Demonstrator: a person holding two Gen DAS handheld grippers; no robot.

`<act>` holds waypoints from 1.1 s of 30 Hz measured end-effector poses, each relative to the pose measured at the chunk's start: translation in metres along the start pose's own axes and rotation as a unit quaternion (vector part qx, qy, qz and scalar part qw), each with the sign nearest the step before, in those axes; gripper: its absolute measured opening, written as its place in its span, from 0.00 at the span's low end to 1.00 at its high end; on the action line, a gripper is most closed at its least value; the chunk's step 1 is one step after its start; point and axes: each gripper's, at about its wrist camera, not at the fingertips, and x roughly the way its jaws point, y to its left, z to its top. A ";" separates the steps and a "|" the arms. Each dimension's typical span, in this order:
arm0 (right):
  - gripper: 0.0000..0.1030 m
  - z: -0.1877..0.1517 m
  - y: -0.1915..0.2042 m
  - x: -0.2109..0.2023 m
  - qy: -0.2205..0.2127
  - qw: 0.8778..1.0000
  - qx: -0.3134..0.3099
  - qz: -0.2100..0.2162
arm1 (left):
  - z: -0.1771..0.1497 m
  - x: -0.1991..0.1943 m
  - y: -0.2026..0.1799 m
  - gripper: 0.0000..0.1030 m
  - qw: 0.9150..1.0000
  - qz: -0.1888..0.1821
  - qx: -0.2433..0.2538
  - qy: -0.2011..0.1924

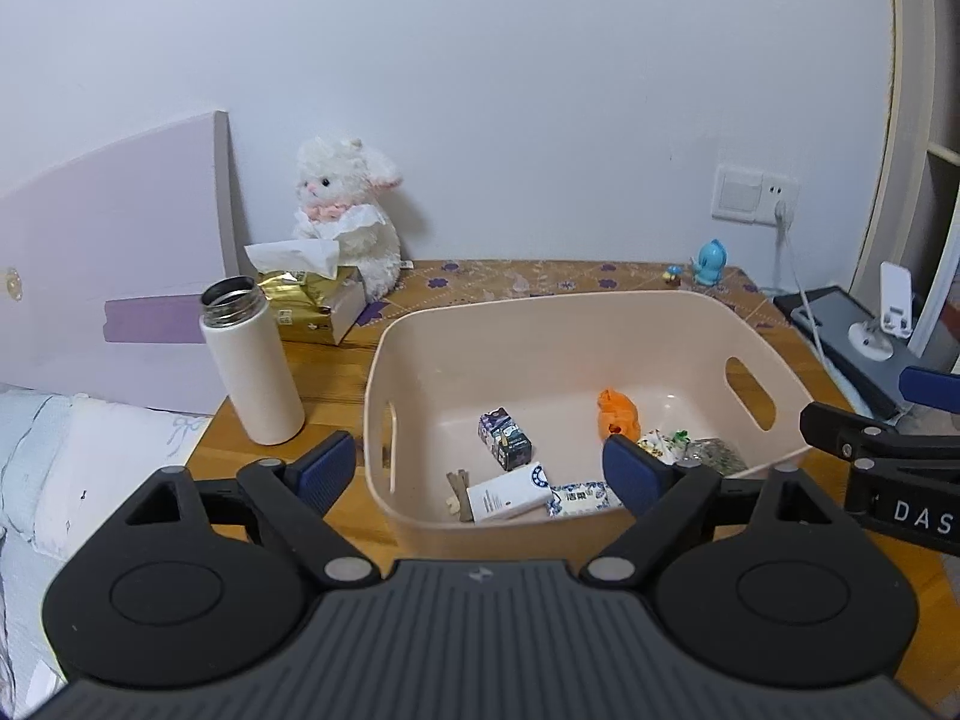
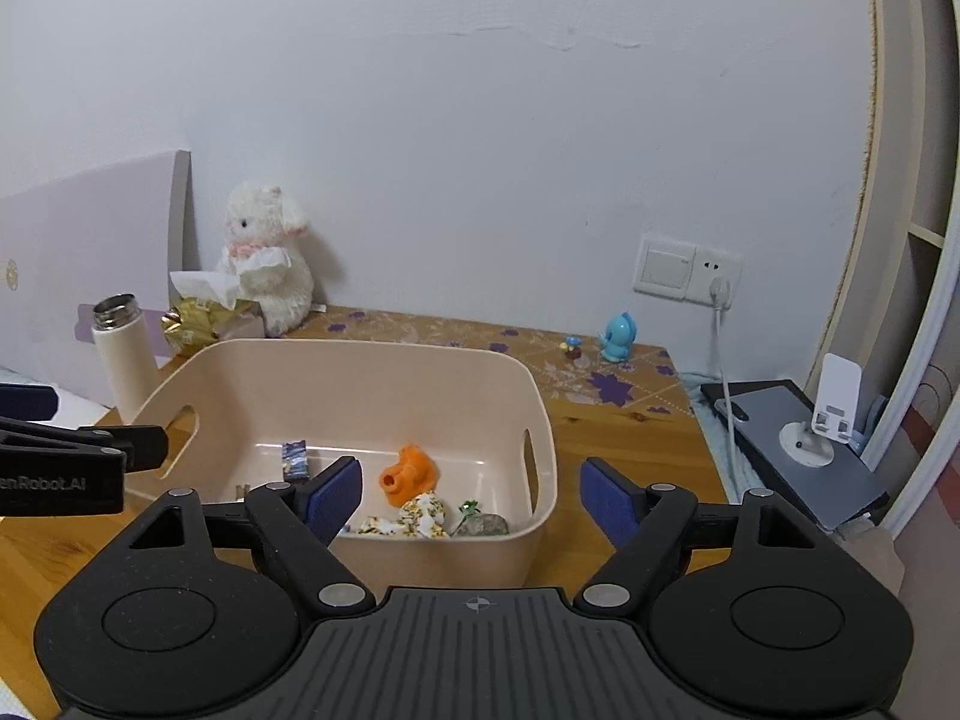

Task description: Organize objects

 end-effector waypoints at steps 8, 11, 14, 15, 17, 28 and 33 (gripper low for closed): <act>0.86 -0.015 -0.003 -0.041 -0.018 1.000 0.012 0.007 | -0.016 -0.042 0.018 0.92 1.000 -0.002 -0.022 -0.013; 0.88 -0.021 -0.004 -0.056 -0.023 0.999 0.020 0.011 | -0.022 -0.059 0.026 0.94 0.999 0.001 -0.031 -0.019; 0.90 -0.026 -0.004 -0.072 -0.029 0.999 0.033 0.021 | -0.026 -0.074 0.031 0.94 0.999 -0.002 -0.029 -0.022; 0.91 -0.028 -0.005 -0.078 -0.032 0.999 0.036 0.025 | -0.027 -0.080 0.031 0.94 0.999 -0.002 -0.027 -0.024; 0.91 -0.031 -0.007 -0.088 -0.038 0.998 0.038 0.031 | -0.031 -0.091 0.032 0.94 0.999 -0.002 -0.023 -0.027; 0.95 -0.044 -0.013 -0.146 -0.070 0.996 0.033 0.043 | -0.054 -0.140 0.036 0.94 0.999 -0.012 -0.012 -0.029; 0.95 -0.052 -0.012 -0.163 -0.069 0.996 0.030 0.045 | -0.065 -0.156 0.037 0.94 0.999 -0.016 -0.014 -0.029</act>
